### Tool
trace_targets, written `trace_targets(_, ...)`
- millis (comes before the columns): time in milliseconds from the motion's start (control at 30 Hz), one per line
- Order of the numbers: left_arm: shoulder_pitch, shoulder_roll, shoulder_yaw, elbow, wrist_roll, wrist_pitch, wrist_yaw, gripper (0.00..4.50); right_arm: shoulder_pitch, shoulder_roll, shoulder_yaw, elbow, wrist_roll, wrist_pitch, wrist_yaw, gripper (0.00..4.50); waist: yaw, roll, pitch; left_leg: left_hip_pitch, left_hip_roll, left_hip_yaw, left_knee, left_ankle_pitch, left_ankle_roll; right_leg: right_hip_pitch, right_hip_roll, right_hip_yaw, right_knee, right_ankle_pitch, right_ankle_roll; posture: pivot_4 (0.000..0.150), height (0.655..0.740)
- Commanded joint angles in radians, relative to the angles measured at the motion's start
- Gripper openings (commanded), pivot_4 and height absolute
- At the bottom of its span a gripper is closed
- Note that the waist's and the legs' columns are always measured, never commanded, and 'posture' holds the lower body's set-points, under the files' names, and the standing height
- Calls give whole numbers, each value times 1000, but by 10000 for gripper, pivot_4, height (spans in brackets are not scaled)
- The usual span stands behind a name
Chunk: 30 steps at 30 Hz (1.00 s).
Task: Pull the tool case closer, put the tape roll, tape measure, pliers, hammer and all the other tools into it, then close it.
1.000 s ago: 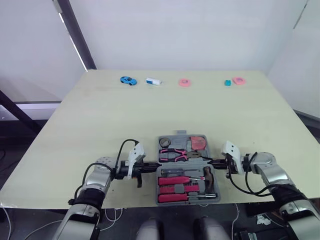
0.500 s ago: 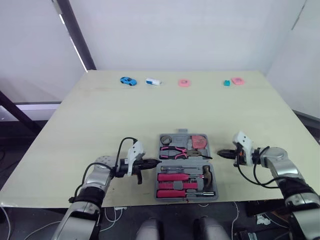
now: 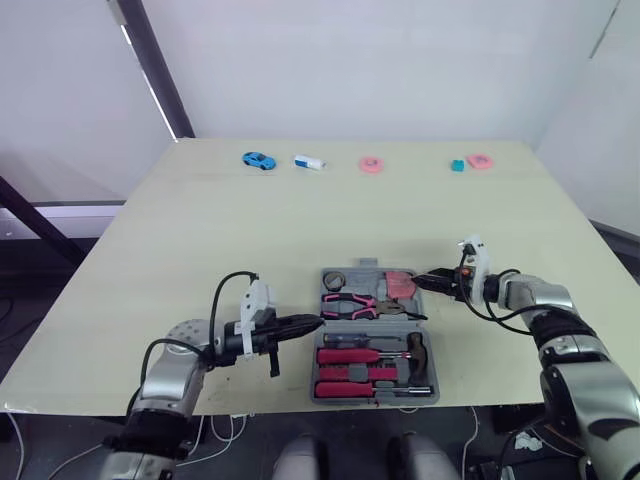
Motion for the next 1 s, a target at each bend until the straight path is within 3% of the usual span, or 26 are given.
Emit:
trace_targets(33,25,23,-41,-88,-10,46,-9,0,-65,14,-5,100,-30,-31,8,44510,-1,0,0,0,0,0,0,0,0,0,0,0,0,0,0,1500,7395)
trace_targets(467,91,18,-208,-94,91,48,34,0,-187,107,-35,282,-77,13,91,44510,-20,0,0,0,0,0,-1,0,0,0,1,0,0,0,0,1500,7395)
trace_targets(700,106,34,-209,-61,109,27,43,0,-212,128,-151,300,-16,32,130,44510,-27,1,0,1,1,0,-2,0,0,-1,1,1,1,0,0,1500,7395)
trace_targets(1000,118,36,-194,-59,94,33,53,0,-227,111,-150,280,-30,40,315,44510,-27,1,0,1,1,0,-2,0,0,-1,1,1,1,0,0,1500,7395)
